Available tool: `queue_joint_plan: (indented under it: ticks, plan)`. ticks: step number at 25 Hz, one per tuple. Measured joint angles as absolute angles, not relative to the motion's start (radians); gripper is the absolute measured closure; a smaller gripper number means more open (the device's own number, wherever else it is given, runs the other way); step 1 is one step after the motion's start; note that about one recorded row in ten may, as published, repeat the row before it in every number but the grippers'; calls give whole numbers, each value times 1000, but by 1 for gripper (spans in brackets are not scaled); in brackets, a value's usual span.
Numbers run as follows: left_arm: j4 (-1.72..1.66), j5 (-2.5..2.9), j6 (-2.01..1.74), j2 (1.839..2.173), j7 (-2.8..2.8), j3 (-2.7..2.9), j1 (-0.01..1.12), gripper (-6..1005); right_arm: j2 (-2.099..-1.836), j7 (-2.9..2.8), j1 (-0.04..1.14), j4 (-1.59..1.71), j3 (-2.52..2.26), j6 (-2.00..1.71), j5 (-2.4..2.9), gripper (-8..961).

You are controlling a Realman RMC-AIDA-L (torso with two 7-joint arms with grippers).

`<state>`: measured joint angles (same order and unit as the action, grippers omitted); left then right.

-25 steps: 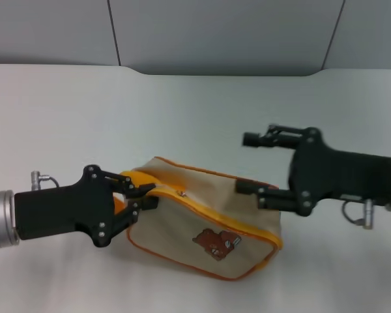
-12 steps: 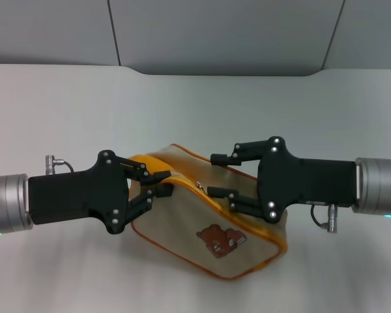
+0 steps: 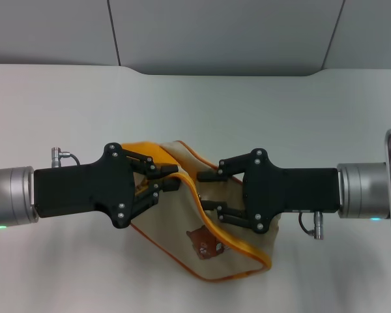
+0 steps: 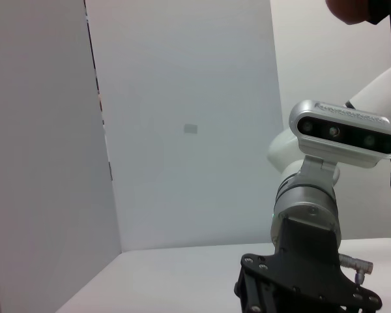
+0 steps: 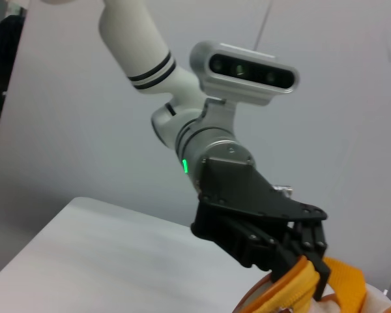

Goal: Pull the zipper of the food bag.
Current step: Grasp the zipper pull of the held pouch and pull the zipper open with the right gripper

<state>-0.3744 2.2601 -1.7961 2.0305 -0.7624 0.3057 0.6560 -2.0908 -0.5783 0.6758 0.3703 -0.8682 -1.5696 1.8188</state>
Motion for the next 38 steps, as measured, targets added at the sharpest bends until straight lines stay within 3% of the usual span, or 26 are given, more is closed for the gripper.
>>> queue_joint_plan:
  ticks: [24, 26, 38]
  plan:
    - [-374, 2237, -1803, 2043, -761, 312, 648, 913, -2092, -541, 698, 327, -899, -1569, 1796, 773]
    - [-374, 2238, -1803, 2043, -761, 308, 644, 914, -2092, -541, 698, 327, -899, -1569, 1798, 955]
    - [-366, 2085, -1683, 2035, -763, 253, 552, 916, -2080, -663, 606, 430, -969, -1569, 1847, 936]
